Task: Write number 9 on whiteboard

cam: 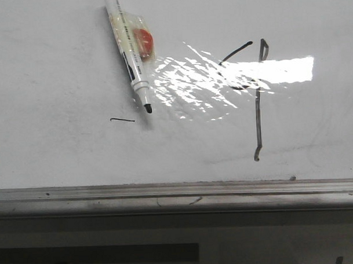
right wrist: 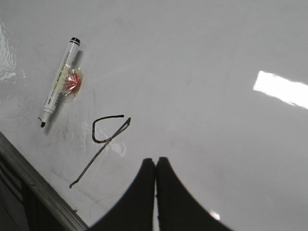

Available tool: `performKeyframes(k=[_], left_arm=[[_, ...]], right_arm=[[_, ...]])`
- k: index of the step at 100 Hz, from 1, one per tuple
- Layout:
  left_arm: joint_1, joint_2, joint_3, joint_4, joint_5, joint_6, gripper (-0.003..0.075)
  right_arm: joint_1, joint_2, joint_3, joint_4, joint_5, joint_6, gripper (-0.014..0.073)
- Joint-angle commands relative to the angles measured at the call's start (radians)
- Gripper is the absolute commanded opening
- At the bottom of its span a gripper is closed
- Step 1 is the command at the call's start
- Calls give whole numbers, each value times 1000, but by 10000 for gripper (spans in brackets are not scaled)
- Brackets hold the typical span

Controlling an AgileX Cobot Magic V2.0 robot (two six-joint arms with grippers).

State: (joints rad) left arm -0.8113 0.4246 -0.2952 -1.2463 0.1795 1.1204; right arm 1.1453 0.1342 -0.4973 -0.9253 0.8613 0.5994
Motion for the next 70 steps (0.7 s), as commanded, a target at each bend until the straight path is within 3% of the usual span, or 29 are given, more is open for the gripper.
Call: performKeyframes(k=[1,7,14,24,36,55,70], left_arm=[[4,-17,-4,-19,-57,2,-20],[18,-41,23,18,-90,2,-20],[50,-74,56,164,-120,-56,-20],[130,-138,110,510,-161,-307,-20],[247,-253,175,779,-170,-579,-20],[428,-464,242,943,-134,-773,-20],[543,-443,270,1009,-28,-945,-20]], right_arm=[[-2,12,-23,-48,-55,5,-61],[-2,12,-23,-48,-55,5,-61],[-2,12,-23,-48,-55,5,-61],[-2,12,-23,-48,-55,5,-61],[-2,12,-23,-48,-55,5,-61],[-2,12,-23,-48,-55,5,-61],[-2,12,-23,-55,-57,5,-61]])
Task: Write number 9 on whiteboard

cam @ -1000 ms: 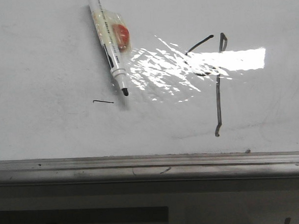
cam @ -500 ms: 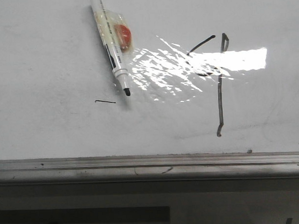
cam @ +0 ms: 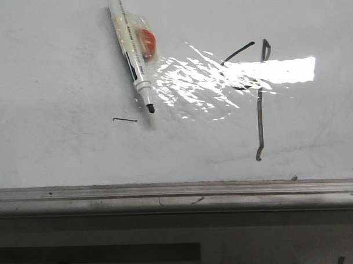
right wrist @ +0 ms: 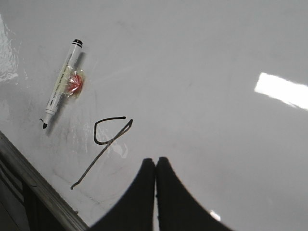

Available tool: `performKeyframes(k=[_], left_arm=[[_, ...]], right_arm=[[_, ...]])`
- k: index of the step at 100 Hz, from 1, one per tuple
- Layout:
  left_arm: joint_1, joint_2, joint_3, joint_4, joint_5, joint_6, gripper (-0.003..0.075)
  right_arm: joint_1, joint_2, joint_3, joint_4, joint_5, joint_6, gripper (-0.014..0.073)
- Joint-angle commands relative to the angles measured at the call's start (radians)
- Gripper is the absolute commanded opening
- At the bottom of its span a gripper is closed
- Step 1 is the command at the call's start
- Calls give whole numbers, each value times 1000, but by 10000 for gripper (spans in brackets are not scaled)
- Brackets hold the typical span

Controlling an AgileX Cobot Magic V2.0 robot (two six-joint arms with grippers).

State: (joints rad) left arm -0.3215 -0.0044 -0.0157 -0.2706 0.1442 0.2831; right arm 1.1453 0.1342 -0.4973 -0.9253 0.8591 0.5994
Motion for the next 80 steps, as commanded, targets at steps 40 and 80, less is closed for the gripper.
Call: performKeyframes(k=[40,80], left_arm=[[108,-27,36,32,140,-148,-20],[108,-27,36,32,138,-148,-20]], right_arm=[[-2,12,-23,-55,-52,5,-61],[-2,12,-23,-55,-52,5,-61]])
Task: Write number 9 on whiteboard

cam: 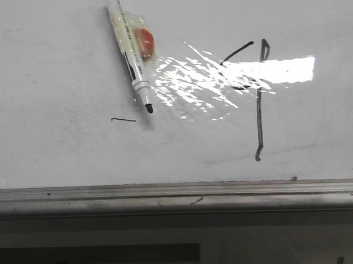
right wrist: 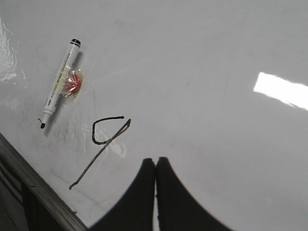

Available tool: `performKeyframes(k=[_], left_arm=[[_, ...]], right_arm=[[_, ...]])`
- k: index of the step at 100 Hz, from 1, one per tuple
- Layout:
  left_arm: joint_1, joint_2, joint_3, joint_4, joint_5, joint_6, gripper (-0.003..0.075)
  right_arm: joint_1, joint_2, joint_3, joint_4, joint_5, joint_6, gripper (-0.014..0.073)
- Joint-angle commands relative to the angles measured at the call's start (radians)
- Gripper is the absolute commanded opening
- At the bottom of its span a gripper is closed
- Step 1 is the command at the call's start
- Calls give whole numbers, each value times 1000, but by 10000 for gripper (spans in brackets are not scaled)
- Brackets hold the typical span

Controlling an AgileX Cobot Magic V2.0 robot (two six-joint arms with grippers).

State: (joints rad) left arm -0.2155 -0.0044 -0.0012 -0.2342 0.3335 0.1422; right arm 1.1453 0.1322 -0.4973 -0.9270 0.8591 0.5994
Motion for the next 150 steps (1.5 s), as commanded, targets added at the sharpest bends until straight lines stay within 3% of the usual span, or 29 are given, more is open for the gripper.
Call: performKeyframes(k=[1,50,66,74,79,91,98,107,114,132,150], left_arm=[[2,-27,21,-5,-51,-8,-20],[2,-27,21,-5,-51,-8,-20],[2,-27,21,-5,-51,-8,-20],[2,-27,21,-5,-51,-8,-20],[2,-27,21,-5,-51,-8,-20],[2,-27,21,-5,-51,-8,-20],[2,-27,21,-5,-51,-8,-20],[2,-27,21,-5,-51,-8,-20],[2,-27,21,-5,-51,-8,-20],[2,-27,21,-5,-51,-8,-20],[2,-27,21,-5,-51,-8,-20]], right_arm=[[-2,14,-23,-53,-52,5,-61],[-2,14,-10,-55,-46,5,-61],[-50,12,56,-70,-201,5,-61],[-139,12,93,-56,-311,0,-61],[-211,12,115,22,-398,-23,-61],[-445,12,187,433,-561,-237,-61],[-589,12,260,582,-726,-364,-61],[-750,5,368,602,-965,-391,-61],[-862,-4,431,602,-1054,-391,-61],[-1098,-32,528,624,-1000,-391,-61],[-1173,-41,536,635,-859,-391,-61]])
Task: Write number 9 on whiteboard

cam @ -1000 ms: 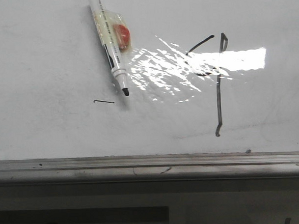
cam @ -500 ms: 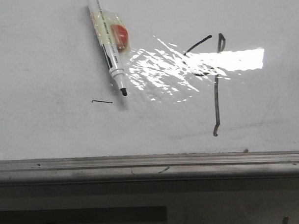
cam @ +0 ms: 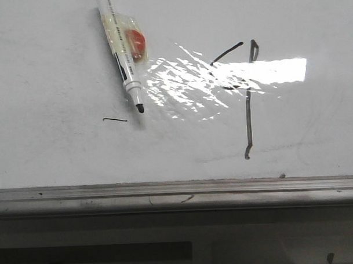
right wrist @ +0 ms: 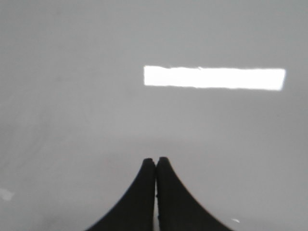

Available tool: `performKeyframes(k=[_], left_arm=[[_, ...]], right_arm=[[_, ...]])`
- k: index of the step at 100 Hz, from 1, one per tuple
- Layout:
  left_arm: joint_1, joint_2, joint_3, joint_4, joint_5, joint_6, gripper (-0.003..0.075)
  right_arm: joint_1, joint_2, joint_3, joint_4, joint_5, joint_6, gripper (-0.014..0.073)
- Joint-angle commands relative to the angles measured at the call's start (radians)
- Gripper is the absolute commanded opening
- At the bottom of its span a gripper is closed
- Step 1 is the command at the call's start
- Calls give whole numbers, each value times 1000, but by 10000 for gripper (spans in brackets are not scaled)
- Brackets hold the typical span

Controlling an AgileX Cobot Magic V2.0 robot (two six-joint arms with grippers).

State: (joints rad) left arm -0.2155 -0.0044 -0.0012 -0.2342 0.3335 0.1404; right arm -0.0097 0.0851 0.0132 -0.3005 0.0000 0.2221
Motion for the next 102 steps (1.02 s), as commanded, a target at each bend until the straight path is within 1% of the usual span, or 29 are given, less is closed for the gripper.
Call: performKeyframes(k=[1,15,24,46,64,102], left_arm=[[2,-27,21,-5,-51,-6,-20],[2,-27,21,-5,-51,-6,-20],[2,-27,21,-5,-51,-6,-20],[2,-27,21,-5,-51,-6,-20],[2,-27,21,-5,-51,-6,-20],[2,-27,21,-5,-51,-6,-20]], right_arm=[[-18,6,25,9,0,-14,-61],[-18,6,25,9,137,-14,-61],[-18,6,27,9,276,-16,-61],[-18,-29,27,11,265,-16,-61],[-18,-114,27,11,265,-16,-61],[-19,-112,27,11,261,-16,-61]])
